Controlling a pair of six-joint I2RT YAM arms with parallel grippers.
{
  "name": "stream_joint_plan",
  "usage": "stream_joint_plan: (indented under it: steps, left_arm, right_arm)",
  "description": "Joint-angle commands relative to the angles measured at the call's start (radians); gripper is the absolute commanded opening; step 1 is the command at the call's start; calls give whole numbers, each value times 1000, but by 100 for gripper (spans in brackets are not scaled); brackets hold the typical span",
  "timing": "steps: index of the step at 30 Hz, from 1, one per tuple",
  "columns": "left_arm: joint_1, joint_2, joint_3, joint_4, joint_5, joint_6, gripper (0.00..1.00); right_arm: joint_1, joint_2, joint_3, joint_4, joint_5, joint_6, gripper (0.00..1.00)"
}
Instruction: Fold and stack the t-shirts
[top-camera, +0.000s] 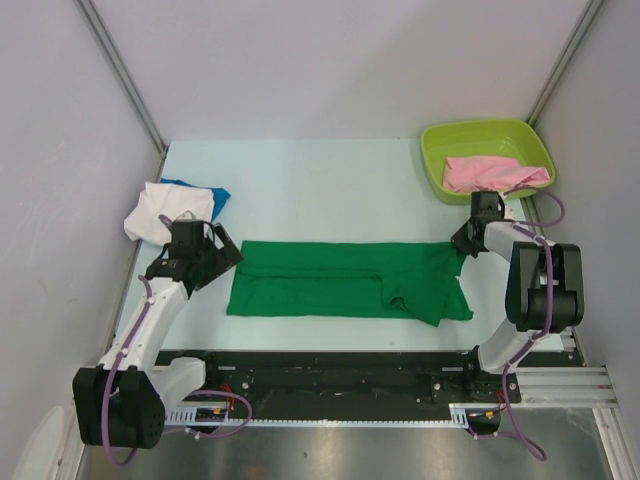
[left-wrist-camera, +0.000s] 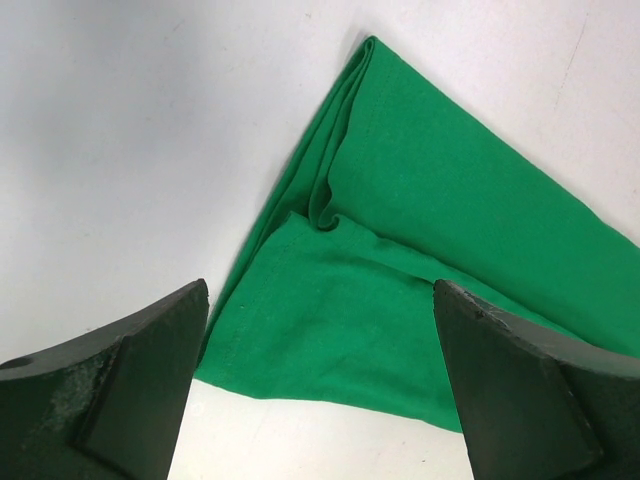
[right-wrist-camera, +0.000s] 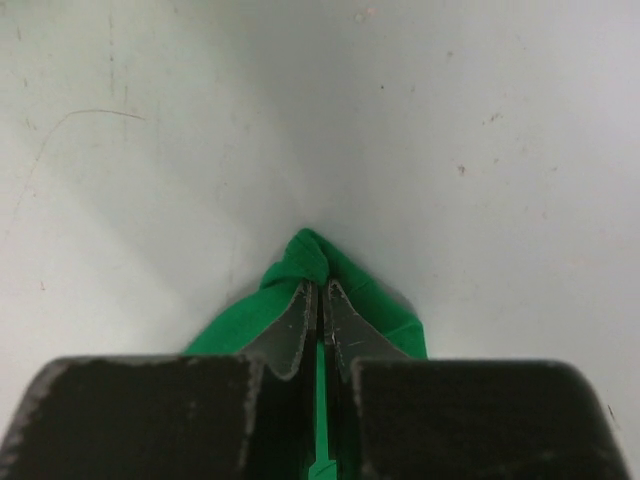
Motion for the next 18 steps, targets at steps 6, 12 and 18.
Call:
stream_joint_plan:
  steps: [6,12,18]
  left_arm:
    - [-3,2,12,23,-16,25,99]
    - [-3,-28,-2,35,-7,25,100]
    - [-3,-56,-25,70,79,20,100]
  right_arm:
    - [-10,-72,50,53,63,7,99]
    - [152,-323,27,-77,226,-62,100]
    - [261,-506,-37,-200,112,-50,100]
